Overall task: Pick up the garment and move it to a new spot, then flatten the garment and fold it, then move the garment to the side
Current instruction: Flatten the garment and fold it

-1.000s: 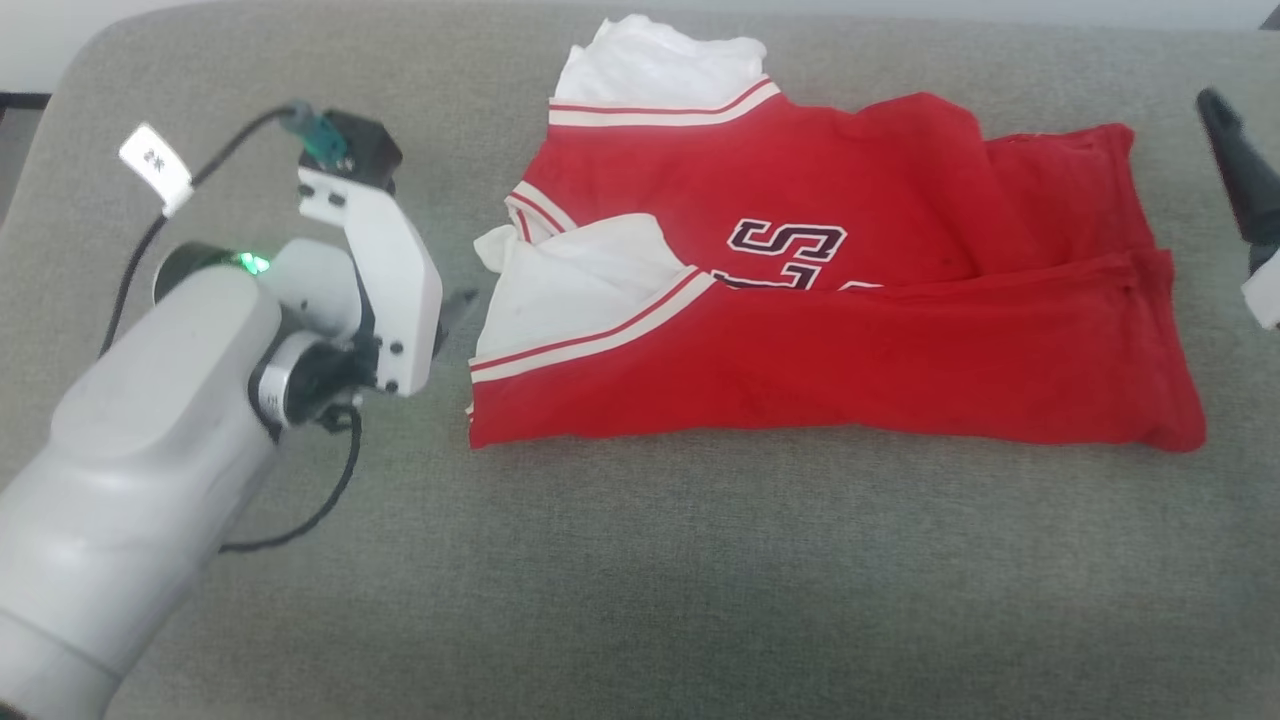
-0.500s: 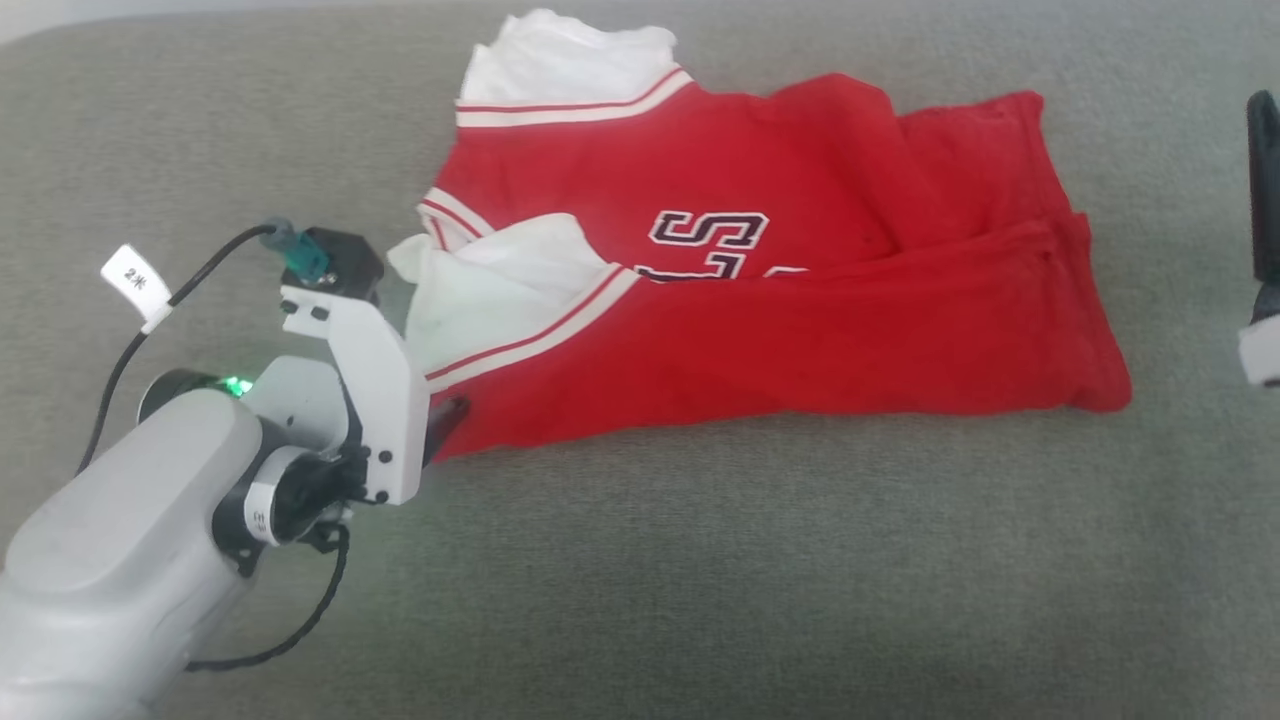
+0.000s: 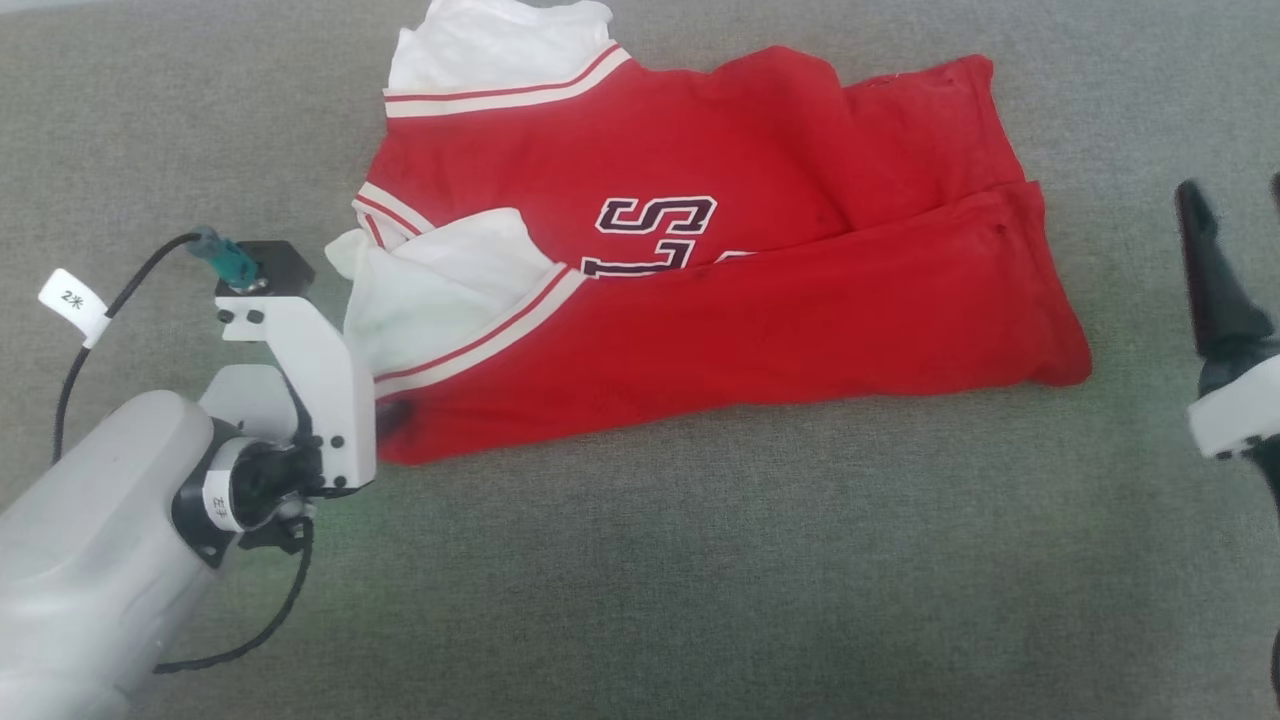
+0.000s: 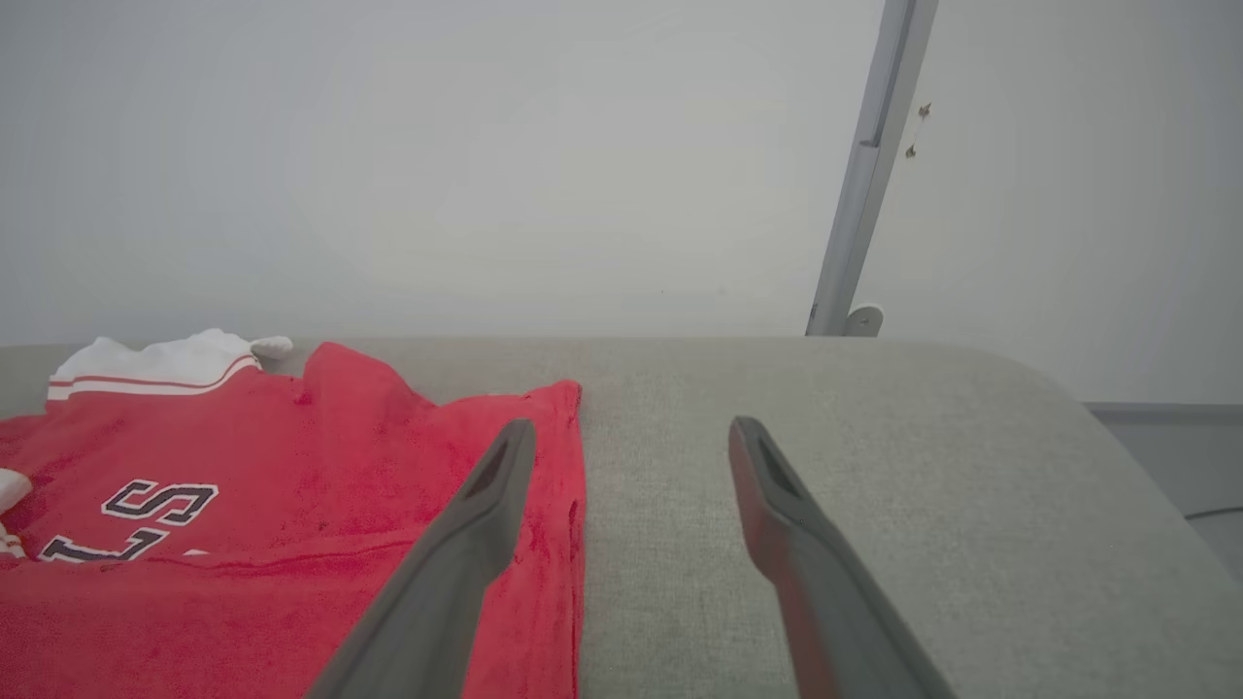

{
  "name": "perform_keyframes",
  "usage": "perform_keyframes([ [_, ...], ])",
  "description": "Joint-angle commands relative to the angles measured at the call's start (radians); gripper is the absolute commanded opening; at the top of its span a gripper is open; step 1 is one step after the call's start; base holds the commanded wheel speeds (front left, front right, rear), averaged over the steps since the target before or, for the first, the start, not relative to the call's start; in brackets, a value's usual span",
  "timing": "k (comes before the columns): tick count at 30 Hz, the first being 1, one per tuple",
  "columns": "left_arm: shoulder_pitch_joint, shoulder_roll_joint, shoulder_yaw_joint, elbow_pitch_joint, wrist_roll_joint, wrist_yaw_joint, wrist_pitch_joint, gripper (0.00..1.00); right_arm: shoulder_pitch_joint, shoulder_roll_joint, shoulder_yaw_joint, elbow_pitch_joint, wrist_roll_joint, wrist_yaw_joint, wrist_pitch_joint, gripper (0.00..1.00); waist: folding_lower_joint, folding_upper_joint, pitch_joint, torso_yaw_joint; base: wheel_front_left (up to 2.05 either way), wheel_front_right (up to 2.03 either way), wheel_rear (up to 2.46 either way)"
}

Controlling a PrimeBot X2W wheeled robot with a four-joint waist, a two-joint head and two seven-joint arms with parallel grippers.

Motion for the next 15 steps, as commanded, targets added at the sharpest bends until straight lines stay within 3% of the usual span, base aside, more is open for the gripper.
perform_keyframes([
  [1,0.075,-0.019,-0.062,0.054,-0.003,0.003,0.039,0.0,0.016,0.003,0.003,-0.004,0.012,-0.001,0.019,1.0,0.0,-0.0001,-0.002,0.002,0.0,0.0,0.0],
  [7,0.057,-0.051,-0.064,0.06,-0.003,-0.027,0.019,0.0,0.048,-0.009,0.046,0.002,0.076,0.0,0.206,1.0,0.0,-0.0001,-0.003,0.025,0.0,0.0,0.0],
  [15,0.034,-0.095,-0.08,0.058,0.009,-0.058,0.003,0.0,0.004,-0.041,0.072,0.106,0.118,0.0,0.454,1.0,0.0,-0.0001,0.004,0.071,0.0,0.0,0.0],
])
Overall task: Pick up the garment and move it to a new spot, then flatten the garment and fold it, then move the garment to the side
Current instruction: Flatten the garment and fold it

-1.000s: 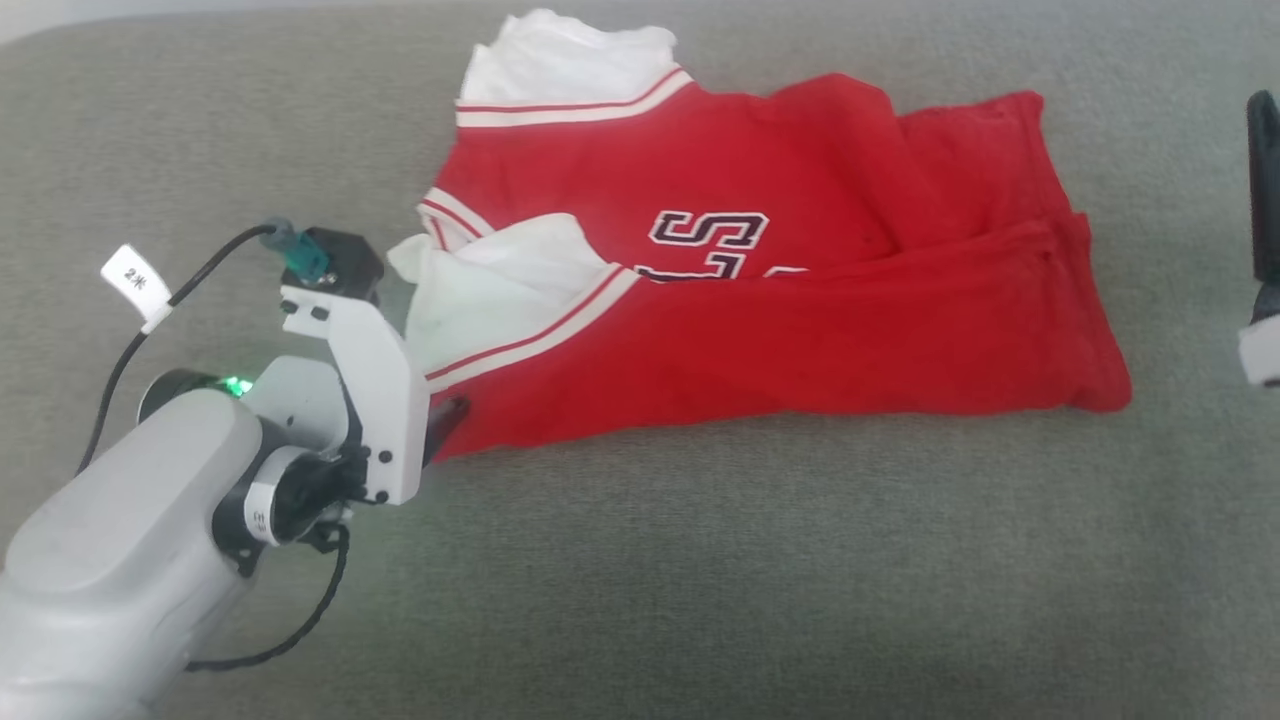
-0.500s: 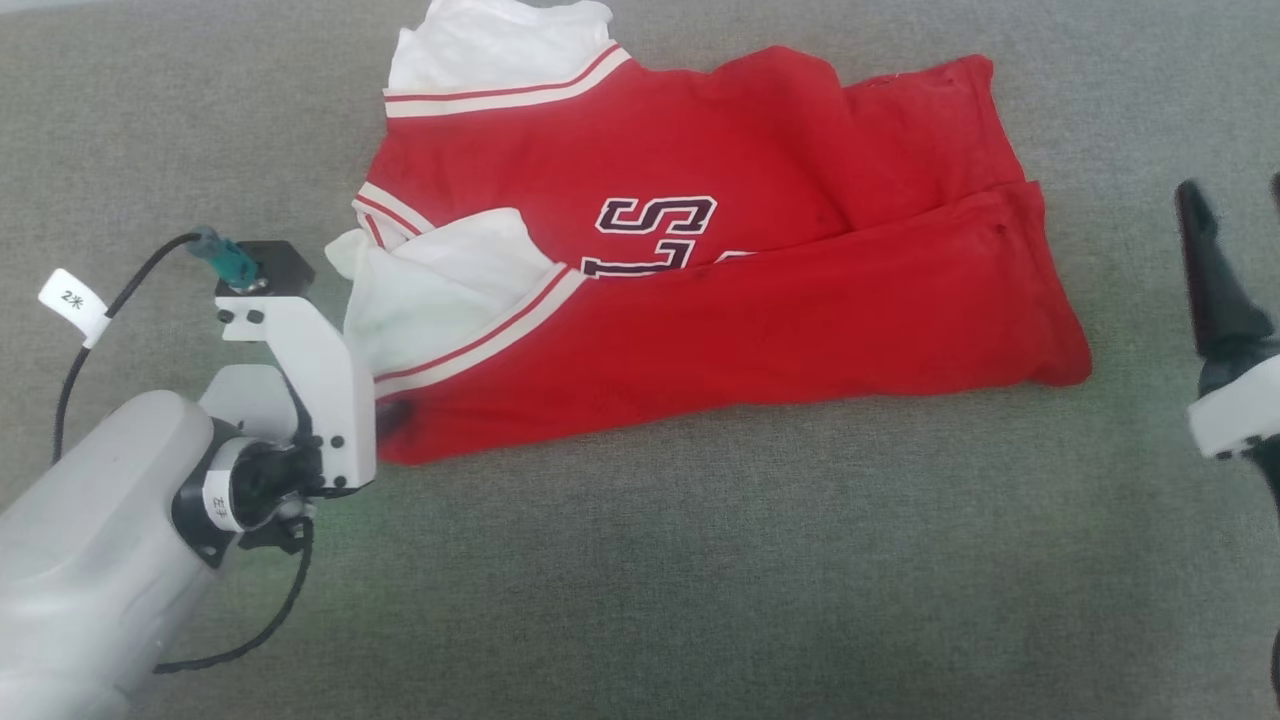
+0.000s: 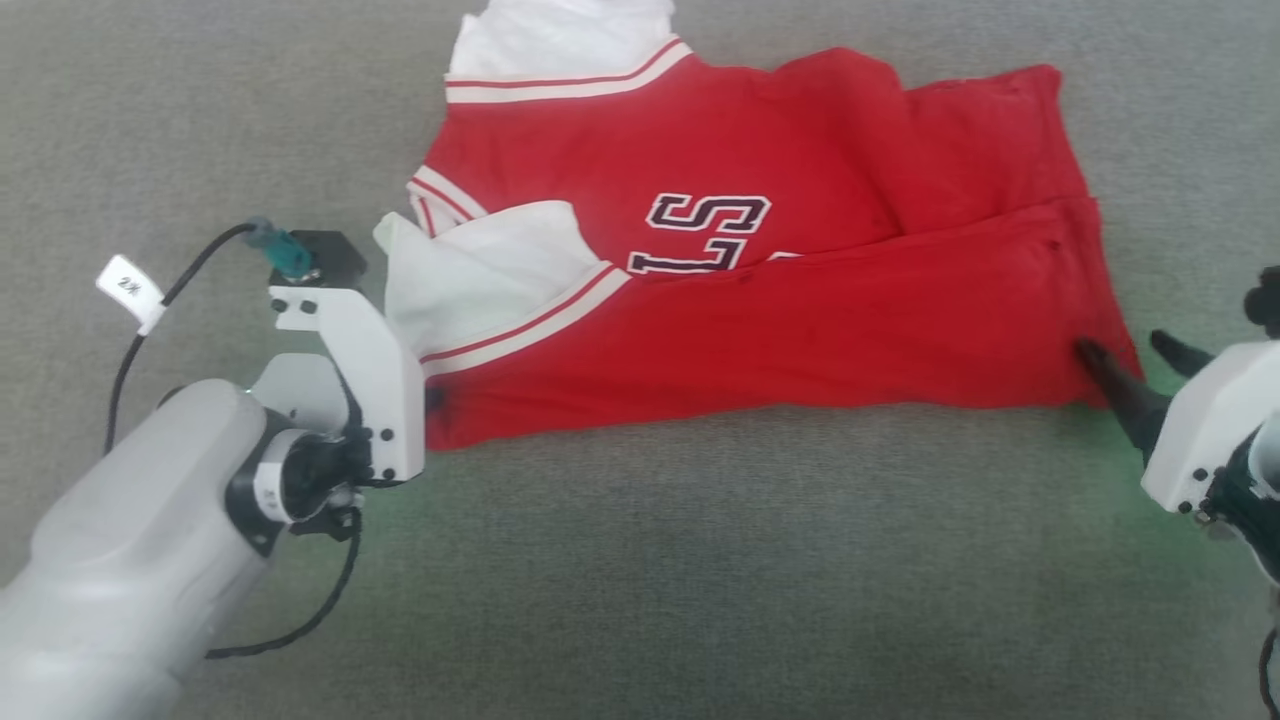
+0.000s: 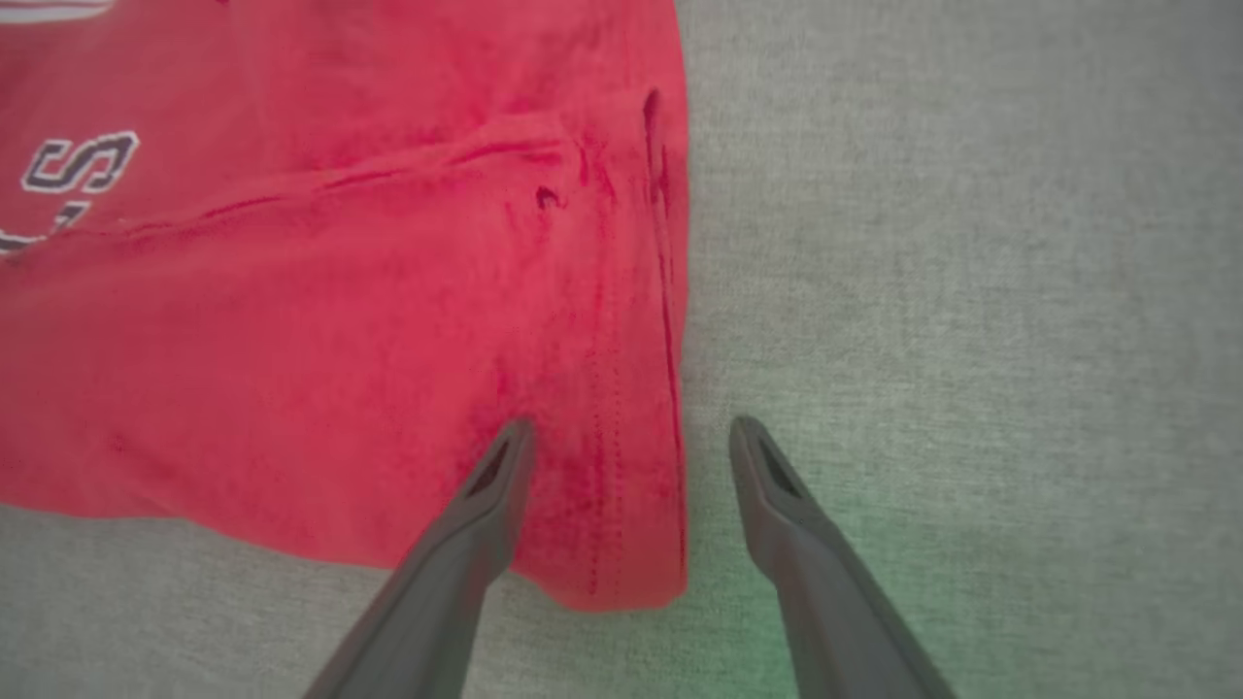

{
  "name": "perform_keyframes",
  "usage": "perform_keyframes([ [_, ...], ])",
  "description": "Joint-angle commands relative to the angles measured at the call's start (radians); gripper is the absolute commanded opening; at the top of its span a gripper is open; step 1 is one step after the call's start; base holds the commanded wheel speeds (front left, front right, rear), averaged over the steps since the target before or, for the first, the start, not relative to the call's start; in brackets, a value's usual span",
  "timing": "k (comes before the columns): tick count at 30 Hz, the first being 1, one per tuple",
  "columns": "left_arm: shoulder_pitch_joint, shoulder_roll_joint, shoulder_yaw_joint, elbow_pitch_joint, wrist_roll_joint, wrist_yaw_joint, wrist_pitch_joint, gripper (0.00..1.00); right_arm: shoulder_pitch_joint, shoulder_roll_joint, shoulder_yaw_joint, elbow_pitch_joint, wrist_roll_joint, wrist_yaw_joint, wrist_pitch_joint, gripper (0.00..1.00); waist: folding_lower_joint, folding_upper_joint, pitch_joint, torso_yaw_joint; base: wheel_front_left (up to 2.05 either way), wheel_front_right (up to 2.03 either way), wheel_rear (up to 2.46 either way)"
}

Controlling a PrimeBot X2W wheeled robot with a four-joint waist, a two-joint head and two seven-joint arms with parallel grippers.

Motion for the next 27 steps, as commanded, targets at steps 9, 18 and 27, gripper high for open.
perform_keyframes([
  [9,0.064,-0.073,-0.067,0.034,0.003,-0.021,0.002,0.0,-0.059,-0.02,0.077,0.164,0.014,0.0,0.247,0.0,0.0,-0.0001,0.01,0.047,0.0,0.0,0.0],
  [18,0.068,-0.069,-0.055,0.055,-0.01,-0.034,-0.007,0.0,-0.092,-0.056,0.086,0.163,0.035,-0.001,0.32,0.0,0.0,-0.0001,-0.006,0.059,0.0,0.0,0.0],
  [27,0.057,0.017,-0.021,-0.033,-0.019,0.003,0.024,0.0,-0.076,-0.105,0.065,0.052,0.085,-0.001,0.39,0.0,0.0,-0.0001,-0.045,0.057,0.0,0.0,0.0],
])
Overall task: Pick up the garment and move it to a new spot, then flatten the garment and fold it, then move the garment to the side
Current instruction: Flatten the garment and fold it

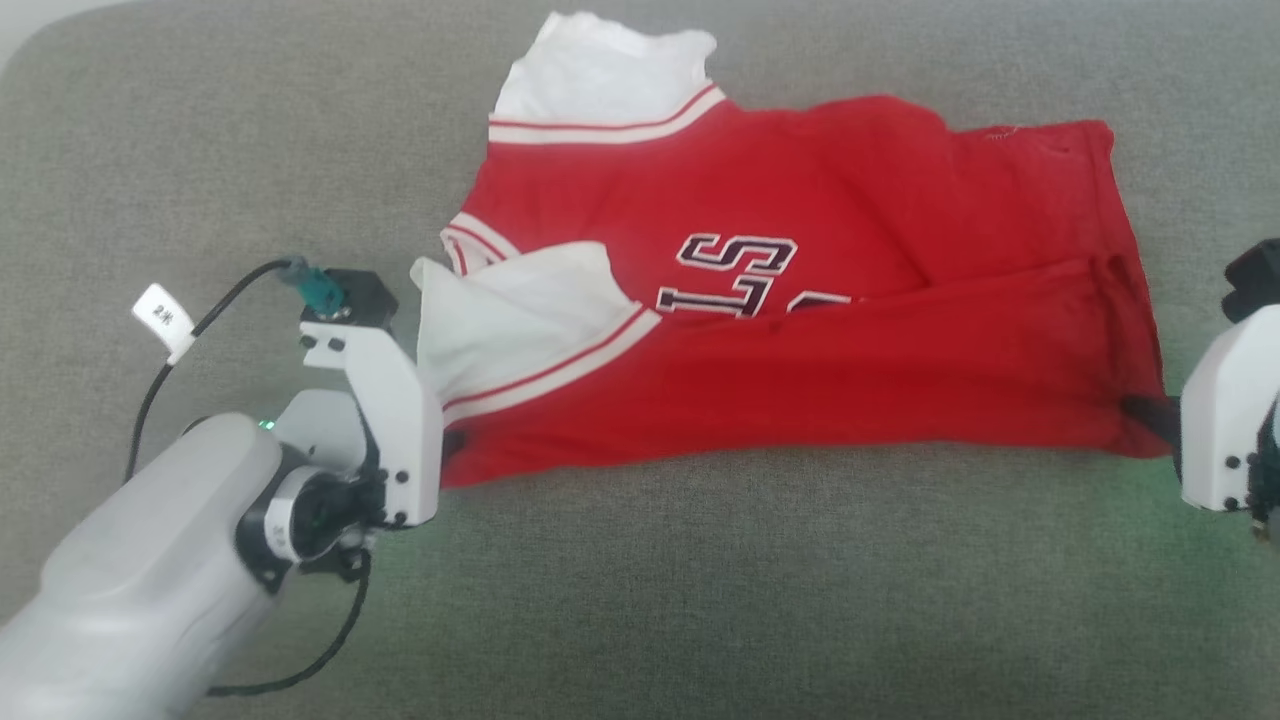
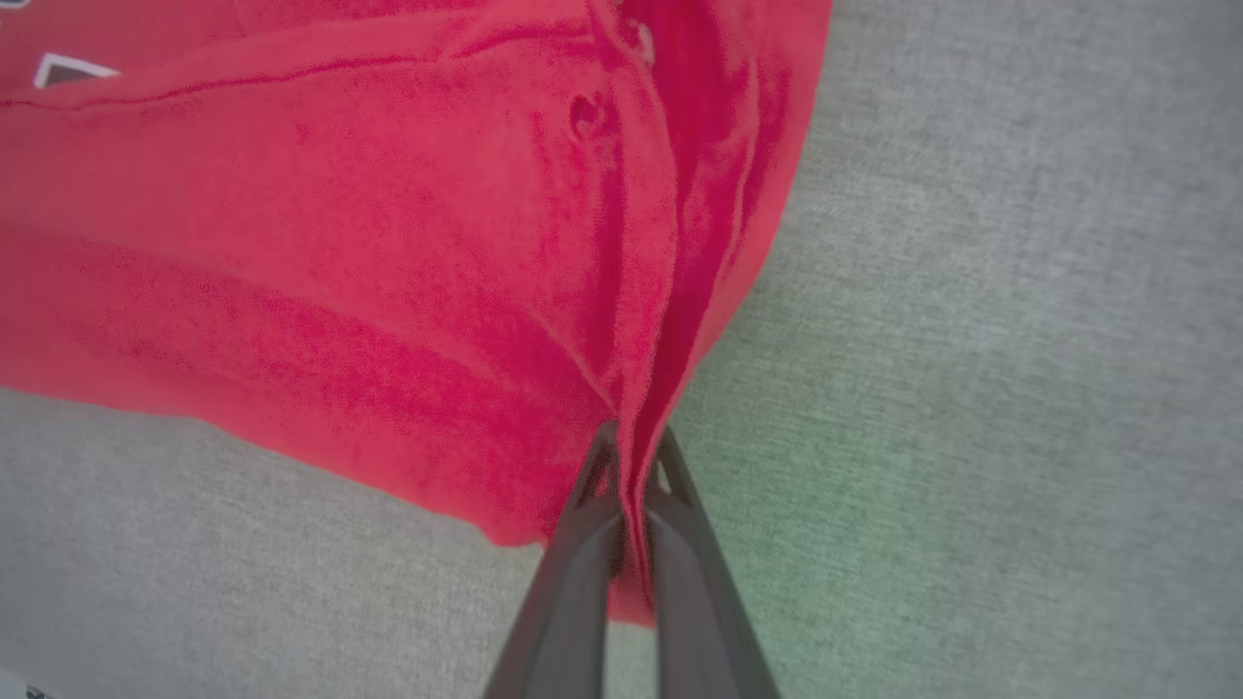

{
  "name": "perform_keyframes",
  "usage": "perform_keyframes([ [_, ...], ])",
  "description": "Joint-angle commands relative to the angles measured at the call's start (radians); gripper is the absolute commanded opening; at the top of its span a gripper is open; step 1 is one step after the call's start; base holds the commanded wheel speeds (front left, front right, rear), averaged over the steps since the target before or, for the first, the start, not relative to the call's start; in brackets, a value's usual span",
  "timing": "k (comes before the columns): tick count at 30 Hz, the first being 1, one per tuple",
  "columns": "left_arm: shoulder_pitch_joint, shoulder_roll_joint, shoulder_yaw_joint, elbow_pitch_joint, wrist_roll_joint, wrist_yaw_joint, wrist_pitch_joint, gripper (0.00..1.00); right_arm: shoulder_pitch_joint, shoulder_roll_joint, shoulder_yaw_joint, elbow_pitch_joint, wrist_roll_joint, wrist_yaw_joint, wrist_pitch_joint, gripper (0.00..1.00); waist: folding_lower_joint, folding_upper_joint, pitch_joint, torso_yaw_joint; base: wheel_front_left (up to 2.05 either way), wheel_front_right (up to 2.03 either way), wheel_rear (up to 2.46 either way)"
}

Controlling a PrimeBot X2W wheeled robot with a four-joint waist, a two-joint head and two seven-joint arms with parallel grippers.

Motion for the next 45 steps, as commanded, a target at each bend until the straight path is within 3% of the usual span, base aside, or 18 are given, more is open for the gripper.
perform_keyframes([
  [1,0.031,0.027,-0.006,-0.013,-0.004,0.017,0.015,0.0,0.017,-0.01,-0.006,-0.023,0.011,-0.001,0.015,0.0,0.0,0.0,-0.007,0.001,0.0,0.0,0.0],
  [7,0.086,0.119,0.003,-0.174,-0.002,0.088,0.048,0.0,0.113,-0.029,-0.063,-0.15,0.038,-0.001,0.096,0.0,0.0,0.0,-0.028,0.001,0.0,0.0,0.0],
  [12,0.159,0.177,0.005,-0.28,-0.011,0.149,0.05,0.0,0.213,0.003,-0.129,-0.246,0.034,-0.001,0.146,0.0,0.0,0.0,-0.027,-0.001,0.0,0.0,0.0],
  [16,0.213,0.192,0.001,-0.317,-0.021,0.173,0.04,0.0,0.278,0.043,-0.166,-0.282,0.02,-0.001,0.151,0.0,0.0,0.0,-0.018,-0.003,0.0,0.0,0.0],
  [20,0.245,0.168,-0.009,-0.29,-0.023,0.16,0.021,0.0,0.303,0.068,-0.162,-0.264,0.003,-0.001,0.12,0.0,0.0,0.0,-0.012,-0.007,0.0,0.0,0.0],
  [21,0.247,0.159,-0.013,-0.274,-0.021,0.154,0.013,0.19,0.3,0.077,-0.159,-0.249,0.003,-0.001,0.11,0.0,0.0,0.0,-0.01,-0.009,0.0,0.0,0.0],
  [22,0.248,0.148,-0.015,-0.257,-0.02,0.146,0.006,0.56,0.298,0.084,-0.152,-0.23,0.001,-0.001,0.105,0.0,0.0,0.0,-0.009,-0.011,0.0,0.0,0.0],
  [23,0.246,0.137,-0.014,-0.235,-0.024,0.14,-0.003,0.93,0.291,0.086,-0.141,-0.214,-0.004,-0.001,0.094,0.05,0.0,0.0,-0.008,-0.012,0.0,0.0,0.0],
  [24,0.244,0.127,-0.015,-0.215,-0.026,0.134,-0.008,1.0,0.283,0.095,-0.136,-0.195,-0.001,-0.001,0.083,0.2,0.0,0.0,-0.008,-0.014,0.0,0.0,0.0],
  [25,0.242,0.121,-0.017,-0.195,-0.028,0.127,-0.012,1.0,0.279,0.102,-0.127,-0.174,0.003,-0.001,0.076,0.22,0.0,0.0,-0.008,-0.016,0.0,0.0,0.0],
  [26,0.238,0.114,-0.015,-0.175,-0.027,0.121,-0.016,1.0,0.274,0.098,-0.117,-0.157,-0.003,-0.001,0.068,0.29,0.0,0.0,-0.008,-0.017,0.0,0.0,0.0],
  [27,0.233,0.109,-0.013,-0.158,-0.027,0.115,-0.025,1.0,0.268,0.097,-0.108,-0.143,-0.007,-0.001,0.058,0.61,0.0,0.0,-0.007,-0.018,0.0,0.0,0.0],
  [28,0.228,0.104,-0.011,-0.144,-0.028,0.109,-0.028,1.0,0.262,0.099,-0.103,-0.128,-0.003,-0.001,0.049,1.0,0.0,0.0,-0.007,-0.018,0.0,0.0,0.0],
  [34,0.201,0.119,0.008,-0.127,-0.025,0.093,-0.037,1.0,0.244,0.079,-0.088,-0.092,0.004,-0.002,0.023,1.0,0.0,0.0,-0.02,-0.02,0.0,0.0,0.0],
  [45,0.137,0.239,0.053,-0.261,0.001,0.127,0.014,1.0,0.227,0.086,-0.125,-0.218,0.019,-0.001,-0.087,1.0,0.0,0.0,-0.057,-0.056,0.0,0.0,0.0],
])
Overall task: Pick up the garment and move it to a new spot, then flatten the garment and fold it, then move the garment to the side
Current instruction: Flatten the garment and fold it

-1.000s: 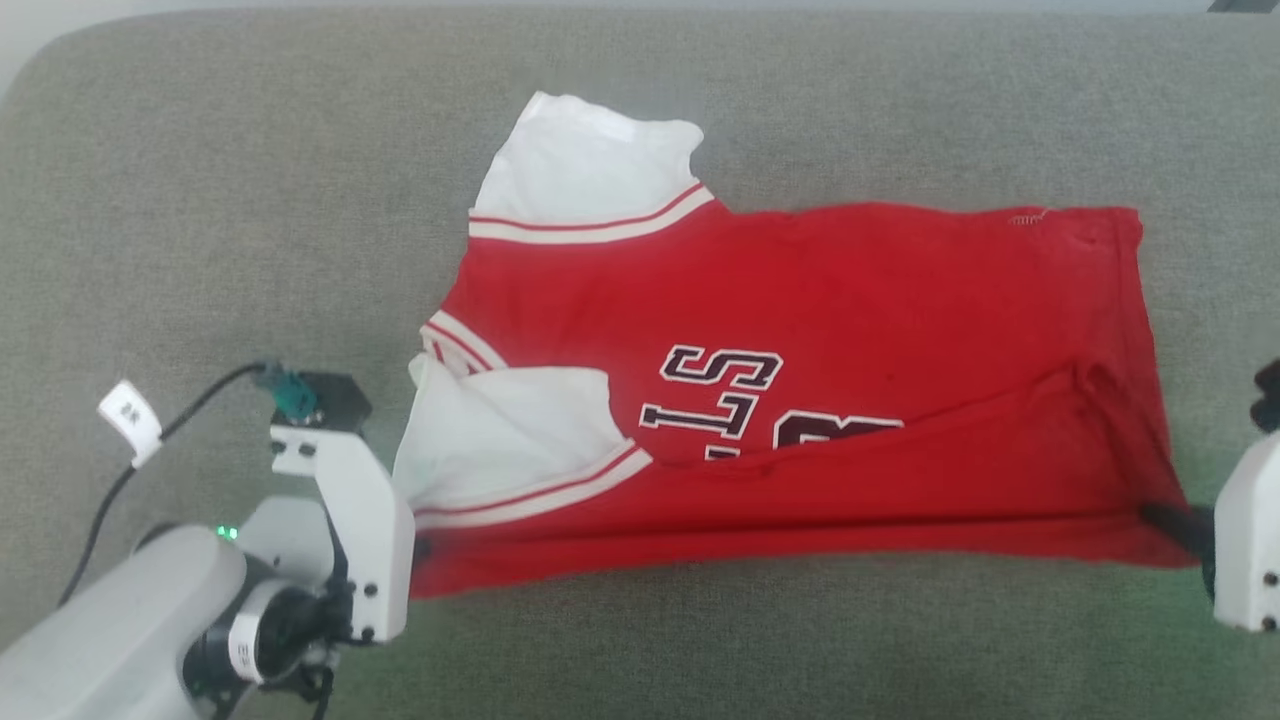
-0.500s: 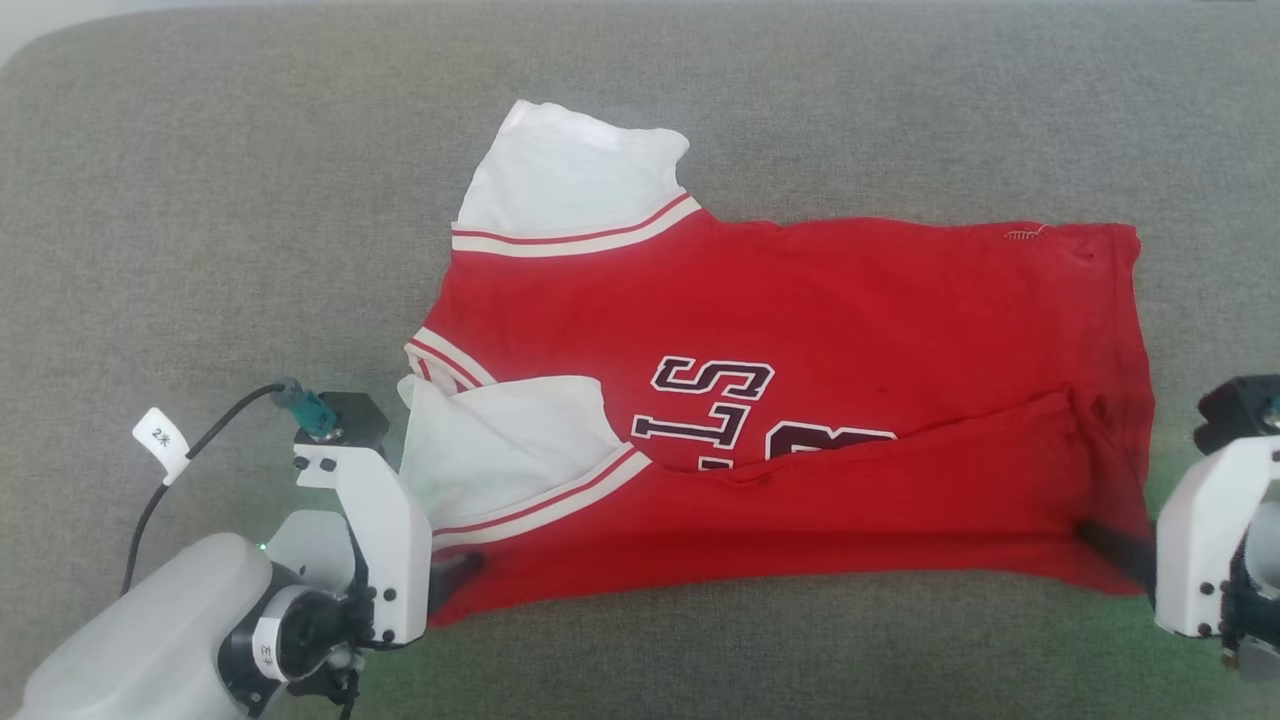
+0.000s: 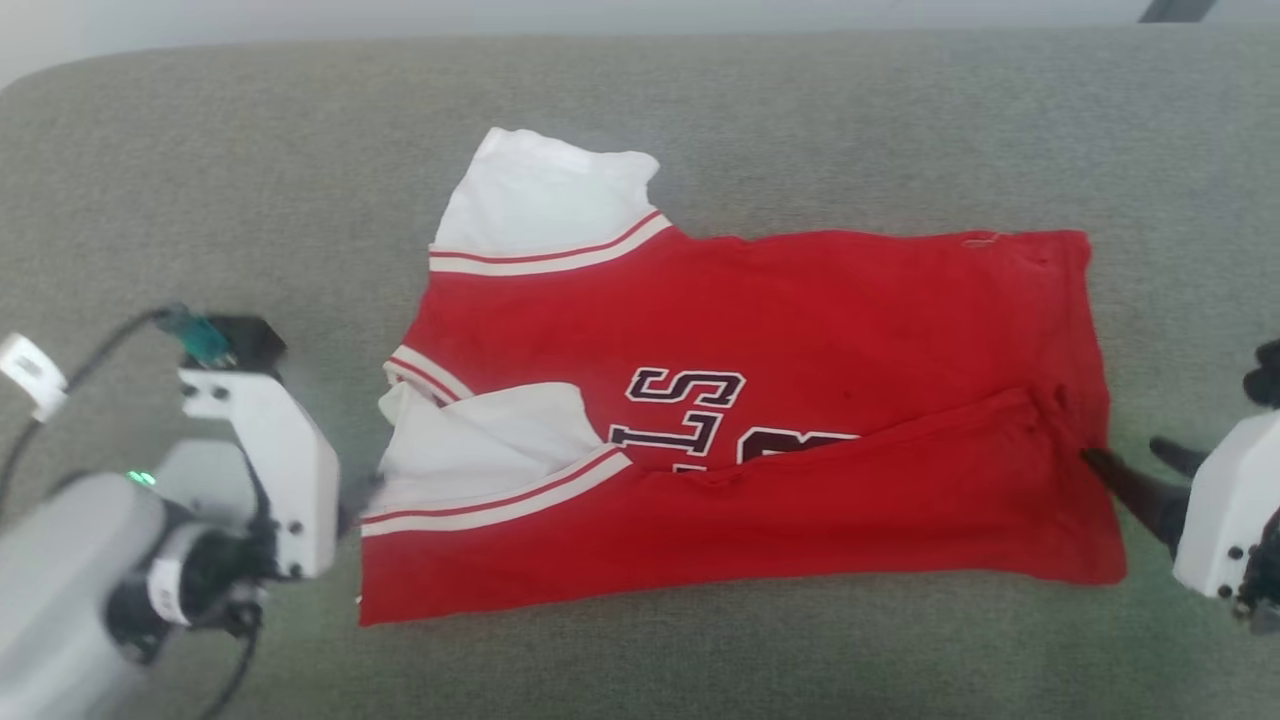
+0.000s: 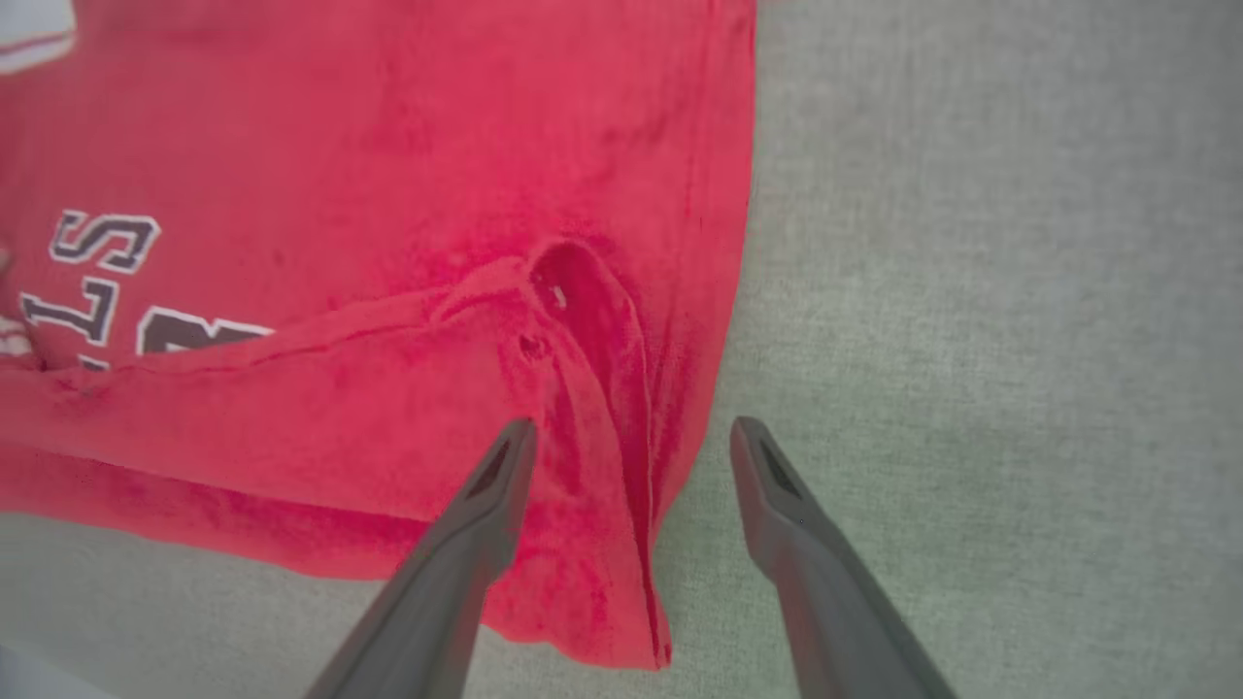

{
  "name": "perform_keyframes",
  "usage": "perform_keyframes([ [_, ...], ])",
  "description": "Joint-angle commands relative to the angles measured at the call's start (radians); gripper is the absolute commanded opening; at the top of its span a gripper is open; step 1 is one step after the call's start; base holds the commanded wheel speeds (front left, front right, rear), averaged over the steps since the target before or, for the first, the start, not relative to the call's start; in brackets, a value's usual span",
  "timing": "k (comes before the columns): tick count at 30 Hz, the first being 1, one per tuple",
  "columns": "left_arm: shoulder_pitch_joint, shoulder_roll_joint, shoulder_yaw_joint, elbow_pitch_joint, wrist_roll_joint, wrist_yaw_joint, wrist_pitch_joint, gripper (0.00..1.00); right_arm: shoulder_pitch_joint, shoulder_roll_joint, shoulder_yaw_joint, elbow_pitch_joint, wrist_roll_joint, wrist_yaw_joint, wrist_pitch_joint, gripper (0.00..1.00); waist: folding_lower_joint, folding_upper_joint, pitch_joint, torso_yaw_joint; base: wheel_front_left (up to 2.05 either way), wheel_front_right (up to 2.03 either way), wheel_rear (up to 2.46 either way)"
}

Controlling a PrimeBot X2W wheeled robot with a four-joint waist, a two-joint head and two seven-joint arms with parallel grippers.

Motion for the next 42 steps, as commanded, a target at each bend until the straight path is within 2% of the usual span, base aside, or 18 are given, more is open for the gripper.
perform_keyframes([
  [1,-0.019,0.01,0.01,-0.005,0.011,0.01,0.007,1.0,-0.018,0.007,0.001,-0.018,0.0,0.0,-0.02,1.0,0.0,0.0001,-0.003,-0.013,0.0,0.0,0.0],
  [5,-0.067,0.038,0.029,-0.019,0.016,0.018,0.031,1.0,-0.036,0.026,0.005,-0.069,-0.02,0.0,-0.113,1.0,0.0,0.0001,-0.002,-0.051,0.0,0.0,0.0],
  [8,-0.12,0.047,0.04,0.0,0.038,0.001,0.031,1.0,-0.064,0.033,0.023,-0.098,-0.037,0.0,-0.206,1.0,0.0,0.0001,0.005,-0.084,0.0,0.0,0.0],
  [19,-0.334,0.022,0.074,0.23,0.119,-0.135,-0.047,1.0,-0.183,0.066,0.135,-0.101,-0.136,0.0,-0.613,1.0,0.0,0.0001,0.079,-0.239,0.0,0.0,0.0],
  [23,-0.421,0.015,0.078,0.326,0.15,-0.203,-0.082,1.0,-0.209,0.085,0.183,-0.062,-0.143,0.0,-0.691,1.0,0.0,0.0001,0.121,-0.295,0.0,0.0,0.0],
  [28,-0.508,-0.002,0.063,0.436,0.176,-0.244,-0.057,1.0,-0.224,0.095,0.234,-0.018,-0.12,0.0,-0.73,1.0,0.0,0.0001,0.166,-0.352,0.0,0.0,0.0],
  [34,-0.559,-0.008,0.026,0.522,0.204,-0.237,0.025,1.0,-0.237,0.089,0.253,0.007,-0.099,0.0,-0.745,1.0,0.0,0.0001,0.202,-0.385,0.0,0.0,0.0],
  [41,-0.544,-0.041,-0.026,0.625,0.188,-0.193,0.181,1.0,-0.24,0.071,0.27,0.024,-0.065,0.0,-0.722,1.0,0.0,0.0001,0.224,-0.394,0.0,0.0,0.0],
  [42,-0.537,-0.049,-0.026,0.639,0.172,-0.181,0.206,0.58,-0.243,0.072,0.27,0.022,-0.056,0.0,-0.718,1.0,0.0,0.0001,0.227,-0.391,0.0,0.0,0.0],
])
